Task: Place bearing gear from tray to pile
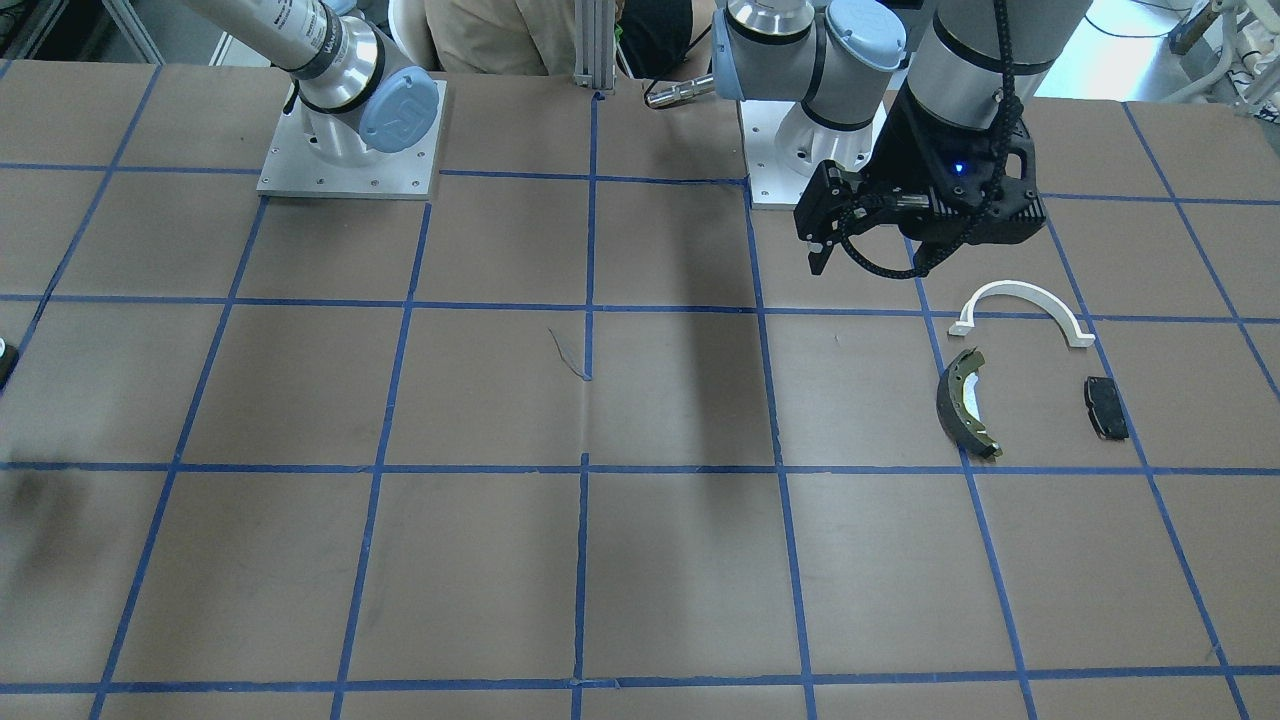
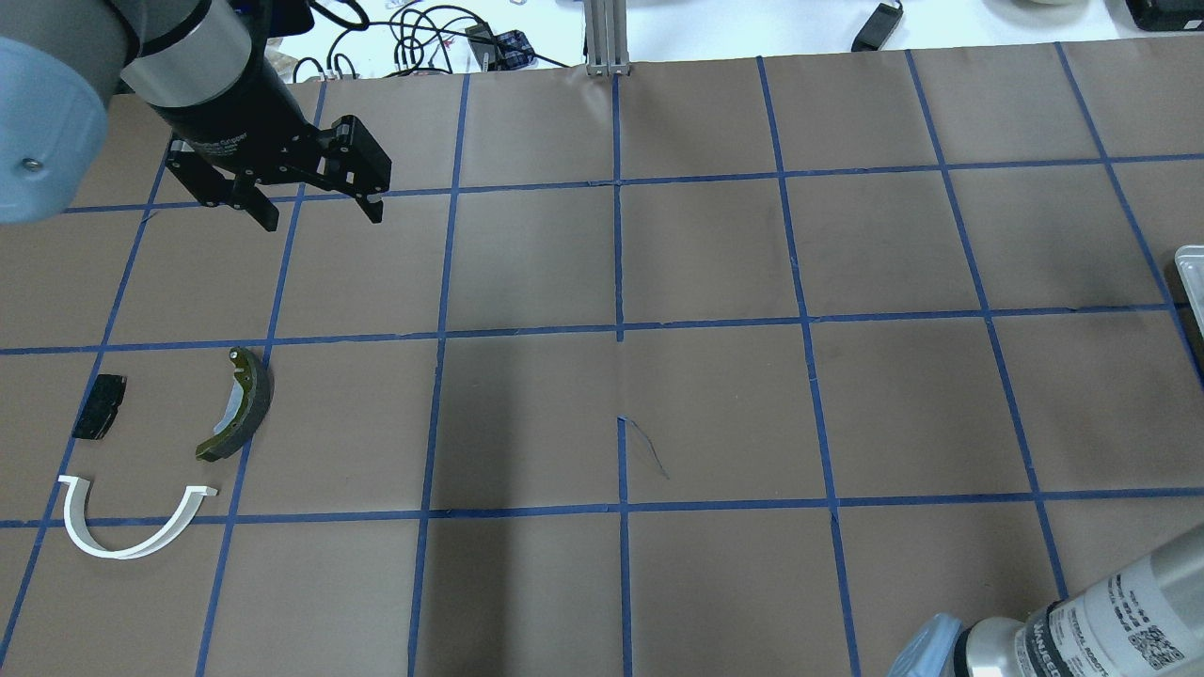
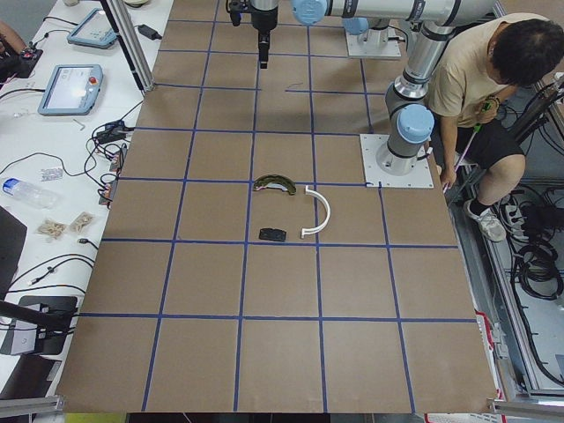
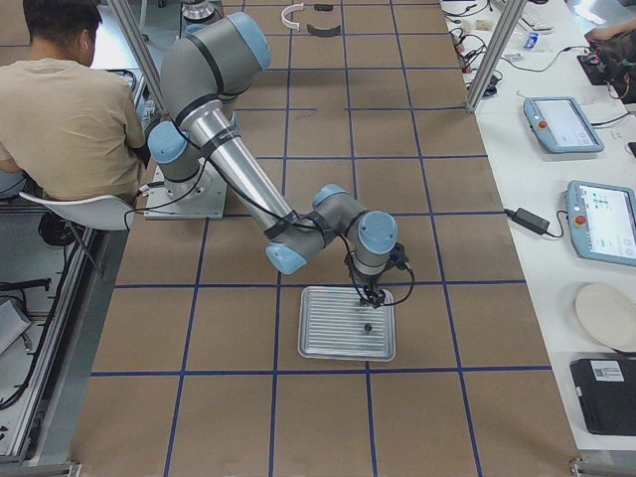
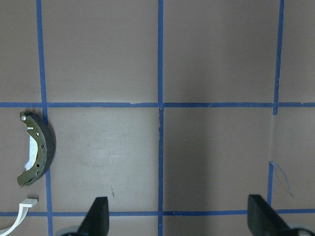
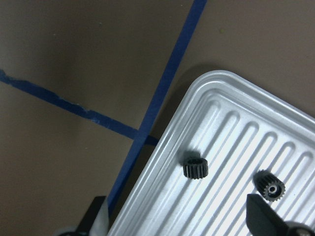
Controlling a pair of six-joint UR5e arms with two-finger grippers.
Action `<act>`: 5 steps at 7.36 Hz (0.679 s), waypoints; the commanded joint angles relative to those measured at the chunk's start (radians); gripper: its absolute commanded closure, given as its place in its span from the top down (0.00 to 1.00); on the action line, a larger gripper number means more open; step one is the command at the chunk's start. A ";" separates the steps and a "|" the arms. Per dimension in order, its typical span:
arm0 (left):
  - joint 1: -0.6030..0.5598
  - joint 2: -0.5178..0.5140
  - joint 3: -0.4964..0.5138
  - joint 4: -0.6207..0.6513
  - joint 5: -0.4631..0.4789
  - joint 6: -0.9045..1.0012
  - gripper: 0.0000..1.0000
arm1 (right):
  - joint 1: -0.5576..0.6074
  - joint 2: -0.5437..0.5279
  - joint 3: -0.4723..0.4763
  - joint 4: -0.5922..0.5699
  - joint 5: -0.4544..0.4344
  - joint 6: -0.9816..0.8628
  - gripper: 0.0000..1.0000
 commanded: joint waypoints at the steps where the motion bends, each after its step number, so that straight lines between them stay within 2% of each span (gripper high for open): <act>1: 0.000 0.000 0.001 0.000 0.000 0.000 1.00 | -0.019 0.061 0.003 -0.048 0.007 -0.042 1.00; 3: 0.000 0.000 0.001 0.000 0.000 0.000 1.00 | -0.019 0.061 0.003 -0.049 0.007 -0.048 1.00; 5: 0.000 0.000 0.002 0.000 0.000 0.000 1.00 | -0.019 0.065 -0.002 -0.051 0.010 -0.048 0.89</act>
